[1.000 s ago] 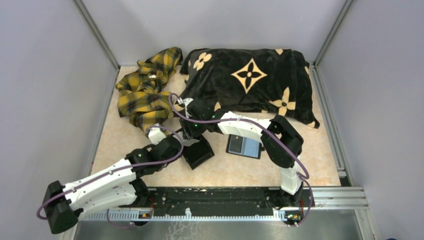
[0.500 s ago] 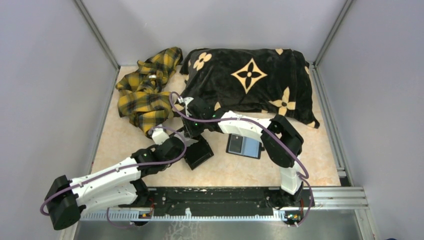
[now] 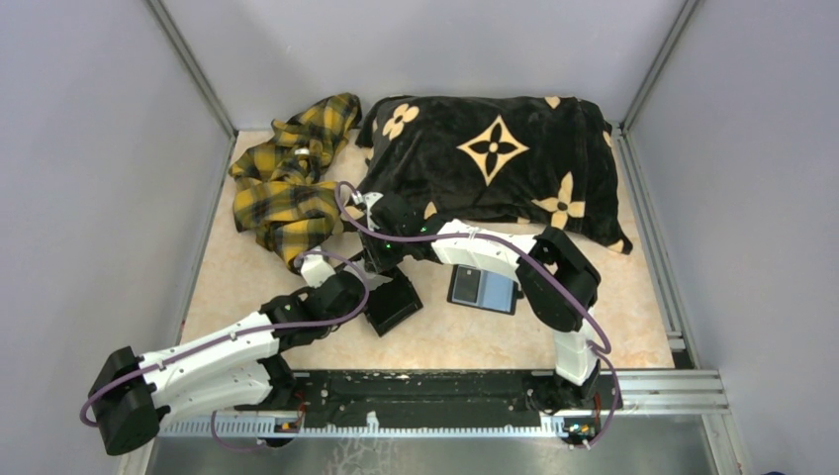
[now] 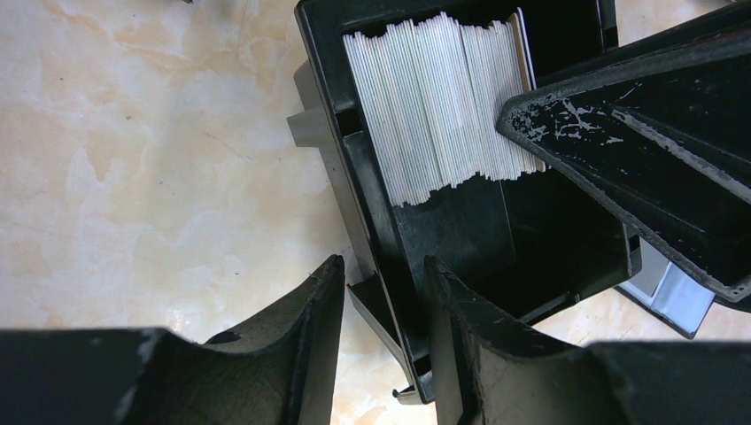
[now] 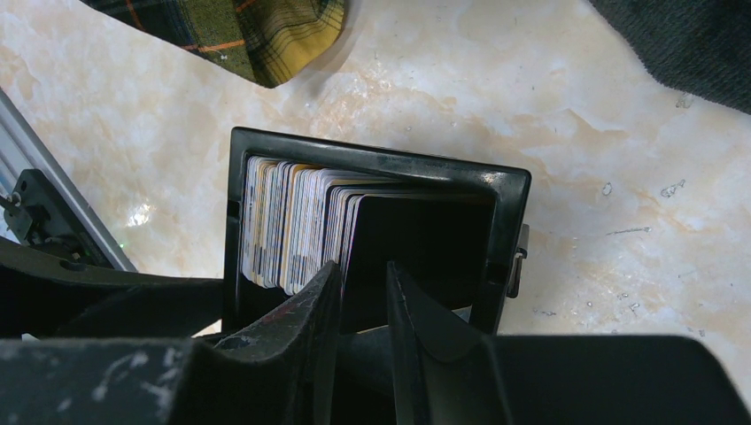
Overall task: Put the credit cards into the card holder
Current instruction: Pick up the credit card from the storage box.
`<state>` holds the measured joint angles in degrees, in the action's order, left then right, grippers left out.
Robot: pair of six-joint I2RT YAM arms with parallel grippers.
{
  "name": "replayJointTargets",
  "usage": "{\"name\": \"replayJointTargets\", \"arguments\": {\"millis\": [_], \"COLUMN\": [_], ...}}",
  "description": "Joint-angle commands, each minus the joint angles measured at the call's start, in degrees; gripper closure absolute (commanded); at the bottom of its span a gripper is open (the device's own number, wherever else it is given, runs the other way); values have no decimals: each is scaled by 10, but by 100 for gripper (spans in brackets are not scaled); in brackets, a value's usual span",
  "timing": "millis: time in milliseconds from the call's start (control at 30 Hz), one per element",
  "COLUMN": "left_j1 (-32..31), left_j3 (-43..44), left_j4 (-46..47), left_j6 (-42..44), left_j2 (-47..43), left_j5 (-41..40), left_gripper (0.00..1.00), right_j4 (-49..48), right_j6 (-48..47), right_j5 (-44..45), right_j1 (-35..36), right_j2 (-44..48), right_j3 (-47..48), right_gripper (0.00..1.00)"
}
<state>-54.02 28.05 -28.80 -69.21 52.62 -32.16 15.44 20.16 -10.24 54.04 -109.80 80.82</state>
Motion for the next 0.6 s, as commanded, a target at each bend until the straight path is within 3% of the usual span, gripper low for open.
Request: {"name": "replayJointTargets", "arguments": {"millis": [0, 567], "left_j1": [-2, -2], "left_j3": [-6, -5], "left_j4": [-7, -8], "left_j6": [-14, -14], "left_j2": [-3, -2], "left_j5": [-3, -3], "left_gripper": [55, 55], "right_j4": [4, 2], "right_j6": [4, 10], "right_j5": [-11, -24], "right_j1": [5, 5], "right_j2": [21, 38], "right_j3": [27, 29], "right_gripper": [75, 73]}}
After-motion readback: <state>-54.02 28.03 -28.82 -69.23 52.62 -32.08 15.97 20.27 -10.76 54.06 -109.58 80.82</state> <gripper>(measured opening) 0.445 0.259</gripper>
